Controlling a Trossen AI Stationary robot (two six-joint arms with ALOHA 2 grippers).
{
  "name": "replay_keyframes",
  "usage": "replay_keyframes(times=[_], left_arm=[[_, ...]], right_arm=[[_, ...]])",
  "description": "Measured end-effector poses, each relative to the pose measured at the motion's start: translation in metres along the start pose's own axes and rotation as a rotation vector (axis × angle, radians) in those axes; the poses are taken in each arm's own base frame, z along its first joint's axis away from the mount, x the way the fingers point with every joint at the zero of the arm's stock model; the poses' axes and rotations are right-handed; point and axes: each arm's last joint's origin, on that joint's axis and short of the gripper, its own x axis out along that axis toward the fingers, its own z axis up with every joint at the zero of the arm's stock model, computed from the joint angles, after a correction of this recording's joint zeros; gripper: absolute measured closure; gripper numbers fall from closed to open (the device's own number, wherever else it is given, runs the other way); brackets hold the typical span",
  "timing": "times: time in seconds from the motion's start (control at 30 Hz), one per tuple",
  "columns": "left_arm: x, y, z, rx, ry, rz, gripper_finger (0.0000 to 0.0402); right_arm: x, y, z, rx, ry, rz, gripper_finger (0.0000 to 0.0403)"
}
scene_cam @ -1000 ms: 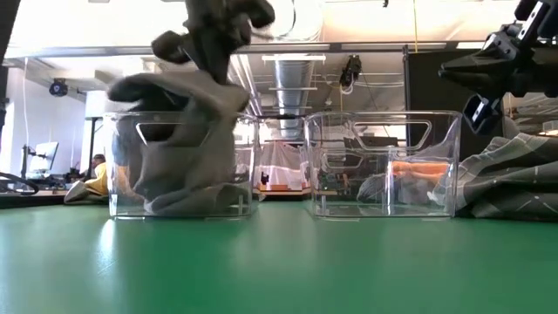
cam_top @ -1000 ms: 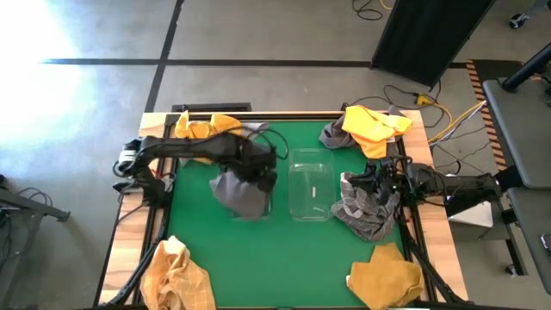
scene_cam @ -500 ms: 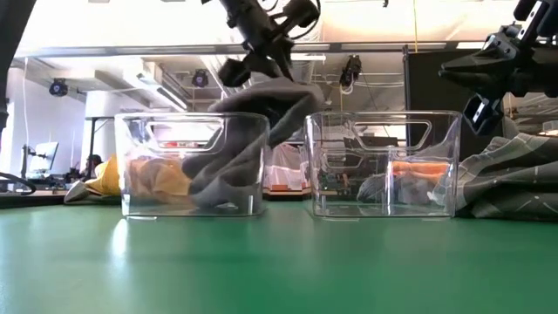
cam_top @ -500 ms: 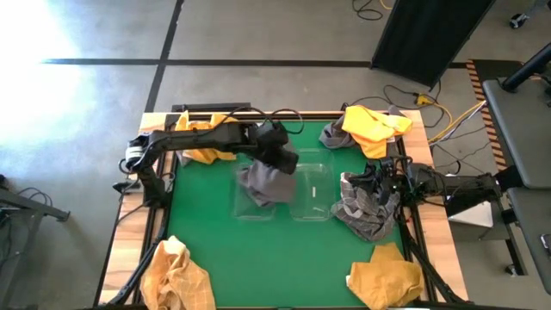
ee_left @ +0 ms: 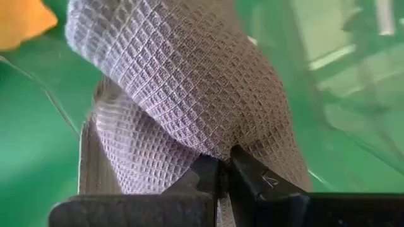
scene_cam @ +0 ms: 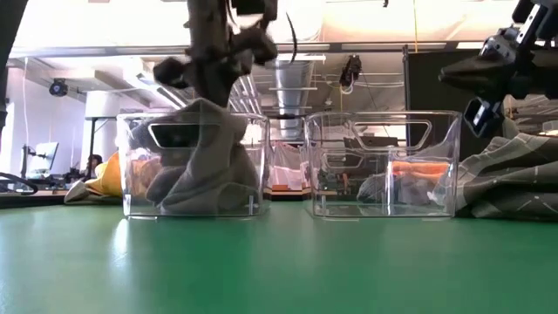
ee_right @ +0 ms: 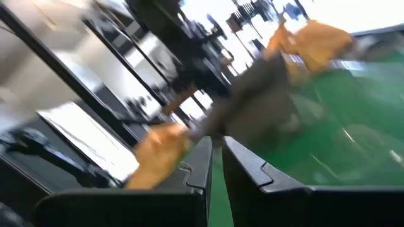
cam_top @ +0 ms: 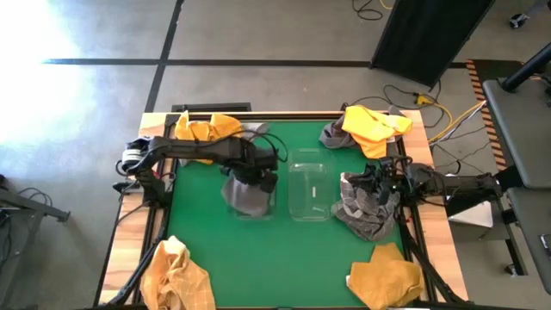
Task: Sort towels by color in basket
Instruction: Put the bottom dark gray towel into the left transparent bin
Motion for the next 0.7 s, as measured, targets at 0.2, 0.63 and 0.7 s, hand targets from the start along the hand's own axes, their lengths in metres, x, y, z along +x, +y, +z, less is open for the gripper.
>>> replay_keyframes(times=[0.2, 0.63, 0.7], left_arm=[[0.038, -0.004, 0.002, -0.094, -0.069, -0.145, 0.0387], [0.029, 0.008, -0.012, 0.017, 0.016, -0.122, 0.0261], [0.018, 0.010, -0.016, 0.056, 0.021, -0.115, 0.0231]], right_arm=[[-0.001, 0.010, 0.012, 0.005, -0.129, 0.108, 0.0368], [0.005, 0.030, 0.039, -0.006, -0.125, 0.030, 0.0218], [0.010, 0.039, 0.049, -0.008, -0.052, -0.018, 0.0202]])
